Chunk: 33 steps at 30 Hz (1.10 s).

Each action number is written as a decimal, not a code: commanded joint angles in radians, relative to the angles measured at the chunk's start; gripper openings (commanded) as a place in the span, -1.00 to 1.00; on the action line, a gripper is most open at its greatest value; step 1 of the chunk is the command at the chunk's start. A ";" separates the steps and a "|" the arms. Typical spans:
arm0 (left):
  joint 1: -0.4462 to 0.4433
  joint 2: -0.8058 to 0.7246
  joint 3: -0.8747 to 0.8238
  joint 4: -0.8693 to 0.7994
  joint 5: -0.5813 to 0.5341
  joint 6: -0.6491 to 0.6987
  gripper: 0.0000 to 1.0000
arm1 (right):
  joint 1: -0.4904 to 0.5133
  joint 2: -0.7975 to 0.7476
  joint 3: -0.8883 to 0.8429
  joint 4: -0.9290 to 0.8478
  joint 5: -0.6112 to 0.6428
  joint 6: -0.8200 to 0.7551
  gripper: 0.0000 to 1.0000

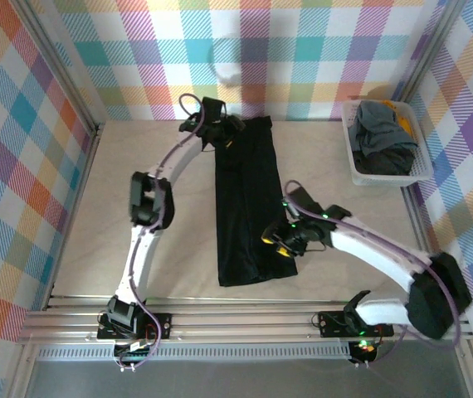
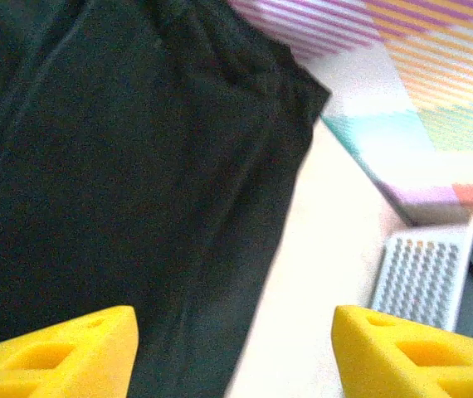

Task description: Fold and stack the t-shirts

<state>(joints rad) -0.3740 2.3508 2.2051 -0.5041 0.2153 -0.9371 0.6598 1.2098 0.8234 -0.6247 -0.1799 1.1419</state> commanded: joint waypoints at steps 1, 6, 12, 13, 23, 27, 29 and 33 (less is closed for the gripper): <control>-0.023 -0.323 -0.329 -0.065 0.023 0.051 0.23 | -0.063 -0.088 -0.088 -0.160 0.043 -0.132 -0.06; -0.064 -0.621 -0.849 -0.287 0.167 0.158 0.18 | -0.095 -0.093 -0.100 -0.261 0.060 -0.343 -0.06; -0.180 -0.835 -1.318 -0.253 0.350 0.159 0.14 | -0.095 0.061 -0.113 -0.132 -0.008 -0.499 -0.08; -0.207 -0.855 -1.361 -0.220 0.352 0.130 0.14 | -0.095 0.088 -0.117 -0.113 -0.014 -0.515 -0.08; -0.383 -0.789 -1.418 -0.098 0.296 0.017 0.02 | -0.095 0.239 -0.124 -0.059 -0.058 -0.566 -0.16; -0.390 -0.730 -1.399 -0.075 0.279 0.026 -0.10 | -0.094 0.259 -0.138 -0.039 -0.071 -0.552 -0.24; -0.390 -0.699 -1.387 -0.040 0.277 0.020 -0.15 | -0.094 0.264 -0.137 -0.030 -0.082 -0.544 -0.32; -0.394 -0.642 -1.341 -0.024 0.250 0.020 -0.39 | -0.091 0.259 -0.131 -0.026 -0.094 -0.528 -0.63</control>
<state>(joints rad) -0.7513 1.6501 0.8360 -0.6647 0.5076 -0.9226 0.5621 1.4521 0.6983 -0.6823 -0.2192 0.6086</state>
